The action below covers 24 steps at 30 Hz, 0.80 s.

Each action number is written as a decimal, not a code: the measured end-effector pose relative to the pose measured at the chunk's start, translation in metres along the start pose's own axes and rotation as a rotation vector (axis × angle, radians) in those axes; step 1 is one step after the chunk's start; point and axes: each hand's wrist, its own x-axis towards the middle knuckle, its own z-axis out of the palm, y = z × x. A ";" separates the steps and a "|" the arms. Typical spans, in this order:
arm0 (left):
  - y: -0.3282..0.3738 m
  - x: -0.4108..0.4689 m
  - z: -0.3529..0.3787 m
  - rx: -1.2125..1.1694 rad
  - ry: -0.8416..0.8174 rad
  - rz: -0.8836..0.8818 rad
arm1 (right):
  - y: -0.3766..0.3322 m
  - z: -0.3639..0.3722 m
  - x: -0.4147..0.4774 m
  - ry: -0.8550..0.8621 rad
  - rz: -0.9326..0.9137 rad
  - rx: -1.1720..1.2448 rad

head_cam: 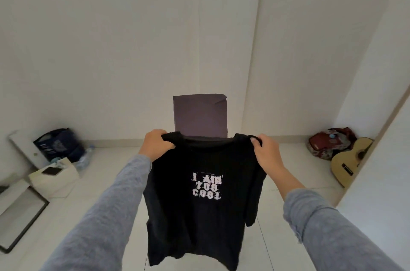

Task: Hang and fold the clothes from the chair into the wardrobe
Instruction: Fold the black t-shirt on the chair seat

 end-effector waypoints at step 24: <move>-0.096 0.031 0.125 -0.029 -0.077 -0.131 | 0.100 0.073 0.026 -0.009 0.248 -0.142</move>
